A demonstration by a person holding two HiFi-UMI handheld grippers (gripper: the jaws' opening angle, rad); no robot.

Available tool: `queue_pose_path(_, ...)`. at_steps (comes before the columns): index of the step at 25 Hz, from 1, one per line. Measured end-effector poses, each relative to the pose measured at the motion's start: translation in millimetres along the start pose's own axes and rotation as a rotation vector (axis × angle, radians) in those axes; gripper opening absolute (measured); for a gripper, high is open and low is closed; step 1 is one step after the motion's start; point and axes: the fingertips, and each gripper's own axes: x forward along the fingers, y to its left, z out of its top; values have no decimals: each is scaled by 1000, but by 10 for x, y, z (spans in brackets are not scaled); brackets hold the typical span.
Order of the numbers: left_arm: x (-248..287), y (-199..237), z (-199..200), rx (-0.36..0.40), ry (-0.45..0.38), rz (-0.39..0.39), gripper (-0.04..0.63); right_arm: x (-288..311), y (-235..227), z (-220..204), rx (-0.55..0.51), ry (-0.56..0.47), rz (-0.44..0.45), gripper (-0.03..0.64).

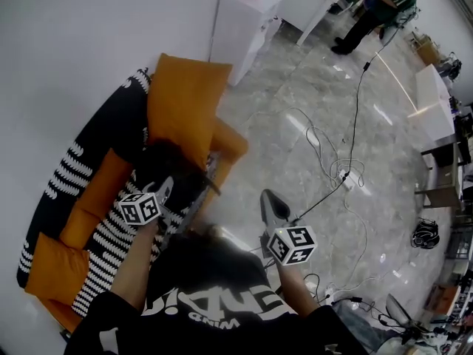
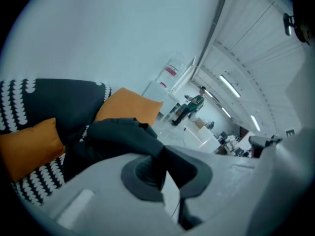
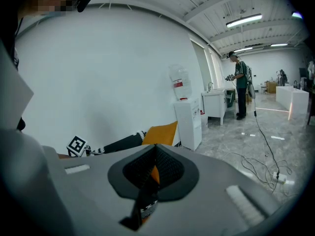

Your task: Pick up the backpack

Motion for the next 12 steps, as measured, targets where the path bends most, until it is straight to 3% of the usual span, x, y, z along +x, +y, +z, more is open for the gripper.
queue_pose_path(6,-219,4,344,-79,-124,-6,3,3,1,48,-1,-10,3,1)
queue_pose_path(9,-319,-112,547,-58,-167,-25,3,-33,-27,59,-4,-12,0,0)
queue_pose_path(12,-437,-387,758,25,-193,-65,3,-65,-52,83,-4,-19,-5,0)
